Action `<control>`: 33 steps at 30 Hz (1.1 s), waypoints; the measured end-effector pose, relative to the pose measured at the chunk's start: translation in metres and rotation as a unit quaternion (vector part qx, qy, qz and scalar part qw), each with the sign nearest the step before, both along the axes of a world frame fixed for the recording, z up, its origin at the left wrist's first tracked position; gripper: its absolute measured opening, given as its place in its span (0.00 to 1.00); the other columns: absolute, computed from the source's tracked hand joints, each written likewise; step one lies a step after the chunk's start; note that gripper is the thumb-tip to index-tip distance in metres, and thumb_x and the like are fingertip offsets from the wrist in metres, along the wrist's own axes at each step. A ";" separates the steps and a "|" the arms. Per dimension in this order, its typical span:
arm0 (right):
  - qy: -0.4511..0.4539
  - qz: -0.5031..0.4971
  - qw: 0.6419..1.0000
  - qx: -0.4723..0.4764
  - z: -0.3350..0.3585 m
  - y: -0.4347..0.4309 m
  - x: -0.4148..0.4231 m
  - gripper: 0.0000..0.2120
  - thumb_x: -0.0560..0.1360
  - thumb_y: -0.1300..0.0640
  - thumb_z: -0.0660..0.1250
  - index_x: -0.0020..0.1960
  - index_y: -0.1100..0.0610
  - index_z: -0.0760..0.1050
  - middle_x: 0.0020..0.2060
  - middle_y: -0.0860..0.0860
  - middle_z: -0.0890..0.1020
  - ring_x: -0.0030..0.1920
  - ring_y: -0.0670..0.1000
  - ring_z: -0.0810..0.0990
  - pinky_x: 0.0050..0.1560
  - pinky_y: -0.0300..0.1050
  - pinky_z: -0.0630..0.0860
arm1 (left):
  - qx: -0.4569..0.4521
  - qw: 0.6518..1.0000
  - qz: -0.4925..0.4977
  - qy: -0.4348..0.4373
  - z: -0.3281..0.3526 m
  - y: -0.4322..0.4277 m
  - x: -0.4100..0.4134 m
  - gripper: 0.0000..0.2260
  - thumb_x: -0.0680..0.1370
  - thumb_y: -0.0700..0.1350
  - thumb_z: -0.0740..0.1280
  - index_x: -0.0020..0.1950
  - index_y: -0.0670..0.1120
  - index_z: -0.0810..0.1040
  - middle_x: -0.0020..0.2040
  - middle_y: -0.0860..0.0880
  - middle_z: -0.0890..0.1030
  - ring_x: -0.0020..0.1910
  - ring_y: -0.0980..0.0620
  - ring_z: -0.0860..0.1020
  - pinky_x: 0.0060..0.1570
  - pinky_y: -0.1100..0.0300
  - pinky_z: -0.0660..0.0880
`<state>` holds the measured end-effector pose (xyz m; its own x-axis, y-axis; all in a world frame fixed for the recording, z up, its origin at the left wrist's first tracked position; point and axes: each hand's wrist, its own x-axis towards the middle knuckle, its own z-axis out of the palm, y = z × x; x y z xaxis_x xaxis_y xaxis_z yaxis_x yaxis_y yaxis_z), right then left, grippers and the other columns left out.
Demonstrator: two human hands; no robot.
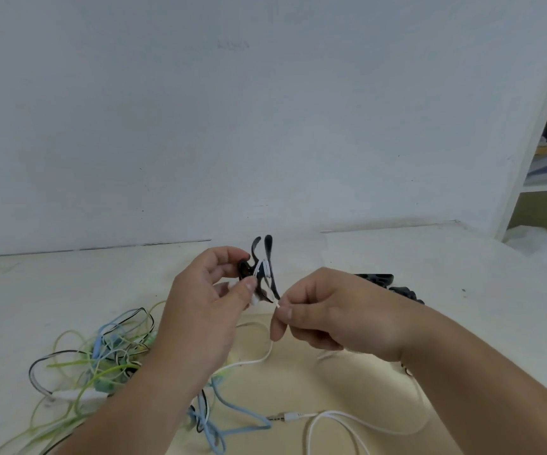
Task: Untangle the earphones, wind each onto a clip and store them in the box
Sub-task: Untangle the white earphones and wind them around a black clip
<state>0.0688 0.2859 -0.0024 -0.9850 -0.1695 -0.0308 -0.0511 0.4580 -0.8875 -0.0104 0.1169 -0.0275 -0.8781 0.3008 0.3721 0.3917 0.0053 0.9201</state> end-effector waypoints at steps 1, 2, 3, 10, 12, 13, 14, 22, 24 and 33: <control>0.005 0.006 1.000 -0.003 0.001 0.000 0.001 0.14 0.83 0.56 0.62 0.46 0.61 0.82 0.28 0.54 0.70 0.28 0.51 0.65 0.29 0.38 0.62 | -0.020 1.000 -0.001 0.018 -0.002 0.000 0.001 0.12 0.76 0.34 0.70 0.50 0.52 0.79 0.44 0.51 0.84 0.37 0.56 0.82 0.40 0.64 0.76; 0.014 0.005 1.000 -0.005 0.003 -0.001 0.002 0.13 0.82 0.57 0.62 0.45 0.60 0.82 0.28 0.53 0.72 0.29 0.51 0.68 0.29 0.38 0.65 | -0.048 0.998 0.000 0.045 -0.004 0.000 0.001 0.13 0.76 0.35 0.71 0.50 0.54 0.79 0.43 0.53 0.83 0.38 0.55 0.82 0.41 0.63 0.75; 0.026 -0.001 1.000 -0.010 0.004 -0.001 0.003 0.13 0.82 0.58 0.63 0.43 0.59 0.82 0.27 0.51 0.73 0.29 0.50 0.70 0.30 0.37 0.67 | -0.084 0.994 -0.001 0.073 -0.005 0.000 0.002 0.13 0.76 0.36 0.71 0.49 0.56 0.79 0.43 0.55 0.83 0.39 0.54 0.82 0.42 0.63 0.75; 0.157 -0.171 0.972 0.041 0.015 0.015 0.004 0.10 0.75 0.55 0.71 0.37 0.57 0.81 0.25 0.50 0.75 0.27 0.46 0.71 0.31 0.39 0.67 | -0.174 0.976 -0.037 0.123 -0.007 -0.004 0.001 0.15 0.77 0.38 0.70 0.50 0.61 0.78 0.43 0.58 0.81 0.44 0.57 0.81 0.46 0.64 0.75; 0.176 -0.196 0.964 0.030 0.014 0.016 0.003 0.09 0.75 0.55 0.71 0.37 0.56 0.82 0.27 0.48 0.75 0.27 0.43 0.71 0.30 0.35 0.67 | -0.164 0.979 -0.075 0.099 -0.005 -0.004 0.003 0.16 0.77 0.37 0.69 0.51 0.60 0.78 0.46 0.53 0.82 0.46 0.52 0.83 0.52 0.52 0.78; 0.182 -0.206 0.961 0.029 0.012 0.016 0.001 0.09 0.75 0.55 0.72 0.37 0.55 0.81 0.27 0.49 0.76 0.27 0.43 0.71 0.30 0.34 0.66 | -0.156 0.979 -0.097 0.087 -0.004 -0.004 0.004 0.15 0.77 0.37 0.69 0.51 0.59 0.78 0.46 0.51 0.82 0.46 0.50 0.83 0.54 0.48 0.78; 0.187 -0.216 0.958 0.028 0.011 0.016 0.000 0.09 0.75 0.55 0.72 0.37 0.55 0.81 0.28 0.49 0.76 0.27 0.44 0.70 0.29 0.34 0.66 | -0.141 0.980 -0.120 0.072 -0.002 -0.003 0.005 0.14 0.77 0.38 0.69 0.50 0.59 0.79 0.47 0.50 0.82 0.46 0.48 0.84 0.55 0.47 0.78; 0.119 -0.192 0.969 -0.101 0.000 0.016 -0.010 0.14 0.81 0.60 0.64 0.42 0.56 0.85 0.36 0.55 0.83 0.36 0.48 0.78 0.46 0.45 0.74 | 0.024 0.982 -0.179 -0.052 0.001 -0.003 0.003 0.11 0.77 0.29 0.68 0.52 0.44 0.81 0.45 0.44 0.84 0.41 0.48 0.82 0.42 0.61 0.79; 0.090 -0.172 0.970 -0.144 -0.004 0.016 -0.014 0.16 0.82 0.60 0.62 0.41 0.56 0.86 0.33 0.53 0.79 0.36 0.51 0.76 0.47 0.48 0.74 | 0.044 0.981 -0.175 -0.074 0.000 -0.002 0.003 0.11 0.76 0.30 0.68 0.51 0.45 0.81 0.45 0.42 0.85 0.41 0.46 0.82 0.45 0.57 0.80; 0.051 -0.102 0.987 -0.108 -0.012 -0.007 -0.013 0.14 0.83 0.58 0.60 0.45 0.61 0.81 0.31 0.51 0.75 0.32 0.50 0.71 0.41 0.43 0.73 | 0.128 0.977 -0.124 -0.115 0.006 0.001 0.004 0.09 0.75 0.35 0.68 0.55 0.42 0.78 0.43 0.44 0.85 0.41 0.48 0.82 0.48 0.53 0.78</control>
<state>0.0554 0.2787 -0.0146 -0.9954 0.0416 0.0861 -0.0719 0.2676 -0.9608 -0.0062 0.1183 -0.0219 -0.8593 0.4375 0.2649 0.1355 -0.3047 0.9428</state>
